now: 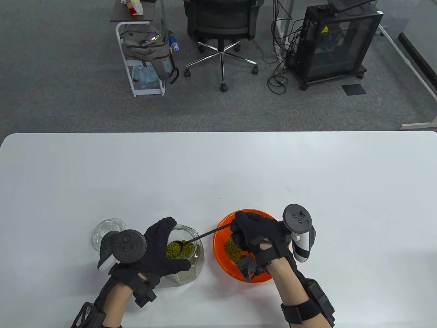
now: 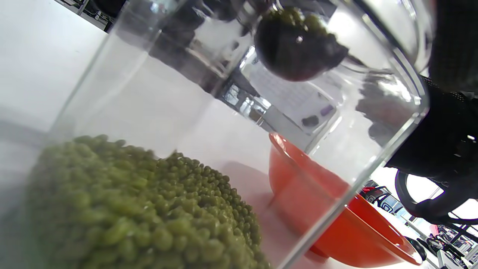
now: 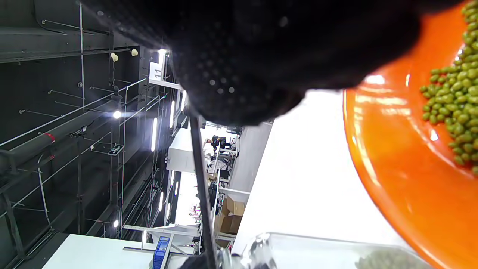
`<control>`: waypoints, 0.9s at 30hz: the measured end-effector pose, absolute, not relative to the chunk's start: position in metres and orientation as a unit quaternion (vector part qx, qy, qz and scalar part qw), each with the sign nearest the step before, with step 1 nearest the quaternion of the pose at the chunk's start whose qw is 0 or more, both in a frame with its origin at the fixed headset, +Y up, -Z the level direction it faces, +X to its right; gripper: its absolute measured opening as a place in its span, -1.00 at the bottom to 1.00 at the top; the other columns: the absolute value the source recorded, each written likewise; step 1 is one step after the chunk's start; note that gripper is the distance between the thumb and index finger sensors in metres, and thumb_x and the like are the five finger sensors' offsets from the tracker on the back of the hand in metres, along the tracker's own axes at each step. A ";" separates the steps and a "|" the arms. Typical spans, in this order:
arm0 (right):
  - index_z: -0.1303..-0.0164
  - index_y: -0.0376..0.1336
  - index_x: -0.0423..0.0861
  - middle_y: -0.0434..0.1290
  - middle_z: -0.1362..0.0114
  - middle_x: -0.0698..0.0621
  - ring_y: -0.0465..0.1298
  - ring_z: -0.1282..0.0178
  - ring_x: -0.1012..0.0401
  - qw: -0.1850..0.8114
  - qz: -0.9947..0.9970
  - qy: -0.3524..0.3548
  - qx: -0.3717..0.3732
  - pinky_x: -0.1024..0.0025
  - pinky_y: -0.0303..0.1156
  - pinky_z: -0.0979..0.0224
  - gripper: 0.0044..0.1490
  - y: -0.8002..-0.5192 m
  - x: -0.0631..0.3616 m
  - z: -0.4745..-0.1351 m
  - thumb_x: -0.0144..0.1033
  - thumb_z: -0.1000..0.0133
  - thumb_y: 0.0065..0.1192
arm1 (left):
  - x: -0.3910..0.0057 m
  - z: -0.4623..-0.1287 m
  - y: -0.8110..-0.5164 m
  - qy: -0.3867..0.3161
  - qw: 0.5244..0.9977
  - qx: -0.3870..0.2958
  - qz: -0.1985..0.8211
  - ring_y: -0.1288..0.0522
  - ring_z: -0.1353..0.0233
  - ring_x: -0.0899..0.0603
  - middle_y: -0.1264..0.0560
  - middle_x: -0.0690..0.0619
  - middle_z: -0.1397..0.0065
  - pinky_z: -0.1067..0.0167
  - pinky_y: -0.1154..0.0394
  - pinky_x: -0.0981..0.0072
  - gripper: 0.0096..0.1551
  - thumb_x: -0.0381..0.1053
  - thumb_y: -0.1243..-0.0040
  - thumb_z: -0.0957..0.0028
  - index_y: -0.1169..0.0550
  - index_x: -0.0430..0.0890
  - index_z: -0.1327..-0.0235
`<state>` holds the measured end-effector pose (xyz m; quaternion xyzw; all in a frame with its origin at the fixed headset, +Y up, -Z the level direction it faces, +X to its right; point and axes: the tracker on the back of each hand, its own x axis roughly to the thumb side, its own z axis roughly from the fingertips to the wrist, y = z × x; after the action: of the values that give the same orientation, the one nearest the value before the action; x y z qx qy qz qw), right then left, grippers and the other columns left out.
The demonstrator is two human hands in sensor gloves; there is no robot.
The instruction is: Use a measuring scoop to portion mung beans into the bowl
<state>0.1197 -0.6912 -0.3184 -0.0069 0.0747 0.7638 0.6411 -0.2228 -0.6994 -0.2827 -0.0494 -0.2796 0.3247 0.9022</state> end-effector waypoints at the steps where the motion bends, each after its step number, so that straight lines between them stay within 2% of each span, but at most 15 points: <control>1: 0.23 0.57 -0.25 0.74 0.38 -0.08 0.67 0.59 0.15 0.644 0.761 0.077 -0.011 0.34 0.61 0.47 -0.45 -0.691 0.122 -0.318 0.00 -0.11 0.27 | -0.223 -0.283 -0.699 -0.280 0.902 -0.049 0.325 -0.19 -0.59 -0.62 -0.04 -0.44 -0.65 -0.45 -0.21 -0.53 0.59 0.68 -0.41 0.16 0.02 -0.38 -0.57; 13: 0.23 0.56 -0.25 0.74 0.37 -0.08 0.67 0.59 0.16 0.677 0.732 0.074 -0.024 0.35 0.61 0.47 -0.45 -0.692 0.142 -0.317 0.00 -0.11 0.27 | -0.223 -0.283 -0.699 -0.280 0.902 -0.050 0.325 -0.19 -0.59 -0.62 -0.04 -0.44 -0.65 -0.45 -0.21 -0.53 0.58 0.68 -0.41 0.16 0.02 -0.37 -0.57; 27: 0.22 0.56 -0.25 0.74 0.37 -0.07 0.67 0.59 0.16 0.720 0.689 0.075 -0.029 0.35 0.61 0.46 -0.45 -0.681 0.173 -0.319 0.00 -0.12 0.27 | -0.223 -0.283 -0.699 -0.280 0.902 -0.051 0.323 -0.19 -0.59 -0.62 -0.04 -0.44 -0.65 -0.45 -0.21 -0.53 0.58 0.68 -0.40 0.15 0.03 -0.38 -0.57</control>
<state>0.1727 -0.6807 -0.3186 -0.0289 0.0754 0.6891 0.7201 -0.2232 -0.6988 -0.2833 -0.0510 -0.2800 0.3235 0.9024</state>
